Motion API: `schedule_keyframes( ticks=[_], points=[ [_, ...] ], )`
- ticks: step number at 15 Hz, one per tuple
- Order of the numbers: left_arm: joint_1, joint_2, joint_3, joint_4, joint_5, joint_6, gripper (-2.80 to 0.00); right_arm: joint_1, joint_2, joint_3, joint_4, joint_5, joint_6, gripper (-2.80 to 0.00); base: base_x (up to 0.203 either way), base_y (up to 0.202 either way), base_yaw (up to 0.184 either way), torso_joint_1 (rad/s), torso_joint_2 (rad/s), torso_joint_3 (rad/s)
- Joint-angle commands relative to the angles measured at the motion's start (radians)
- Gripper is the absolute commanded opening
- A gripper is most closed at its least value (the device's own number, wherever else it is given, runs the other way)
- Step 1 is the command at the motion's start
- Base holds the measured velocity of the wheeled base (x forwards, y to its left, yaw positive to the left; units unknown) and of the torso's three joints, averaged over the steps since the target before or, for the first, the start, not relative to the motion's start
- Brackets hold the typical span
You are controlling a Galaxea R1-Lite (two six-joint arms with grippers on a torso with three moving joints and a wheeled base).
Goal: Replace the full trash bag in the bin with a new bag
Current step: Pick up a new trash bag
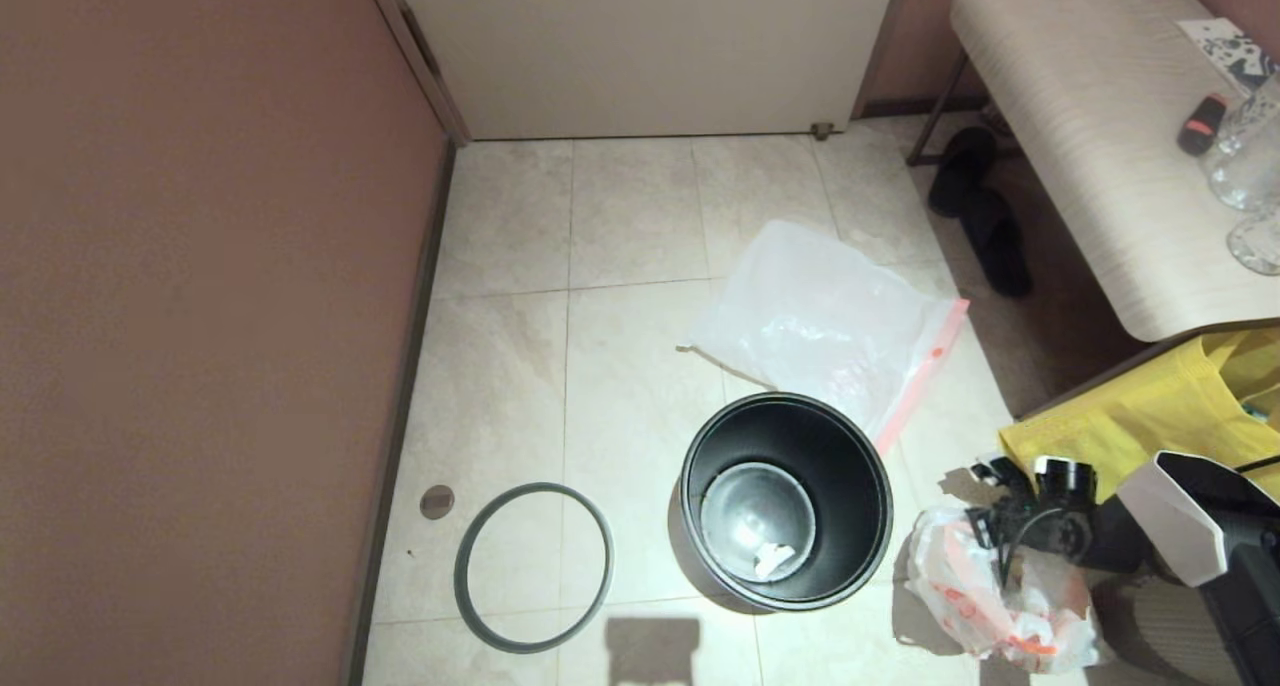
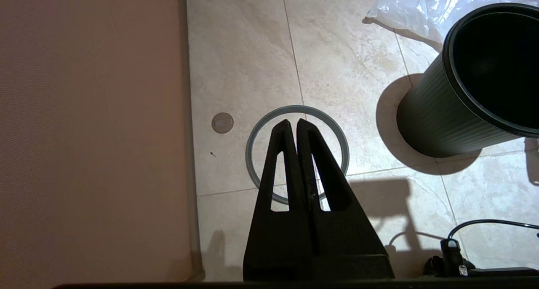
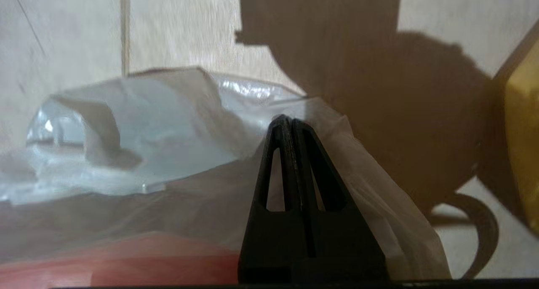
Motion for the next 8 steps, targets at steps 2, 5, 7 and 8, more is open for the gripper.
schedule_keyframes(
  ticks=[2, 5, 7, 8],
  points=[
    [0.0, 0.001, 0.0, 0.0, 0.0, 0.0, -2.8, -0.02, -0.116, 0.08, 0.012, 0.008, -0.003, -2.8, 0.0, 0.0, 0.0, 0.0, 0.0, 0.0],
    [0.0, 0.001, 0.0, 0.0, 0.0, 0.0, -2.8, -0.003, -0.23, 0.08, 0.009, 0.041, 0.06, -2.8, 0.0, 0.0, 0.0, 0.0, 0.0, 0.0],
    [0.0, 0.001, 0.0, 0.0, 0.0, 0.0, -2.8, 0.047, -0.248, 0.073, -0.043, 0.048, 0.125, -2.8, 0.0, 0.0, 0.0, 0.0, 0.0, 0.0],
    [0.0, 0.001, 0.0, 0.0, 0.0, 0.0, -2.8, 0.063, -0.245, 0.071, -0.117, 0.046, 0.169, -2.8, 0.0, 0.0, 0.0, 0.0, 0.0, 0.0]
  ],
)
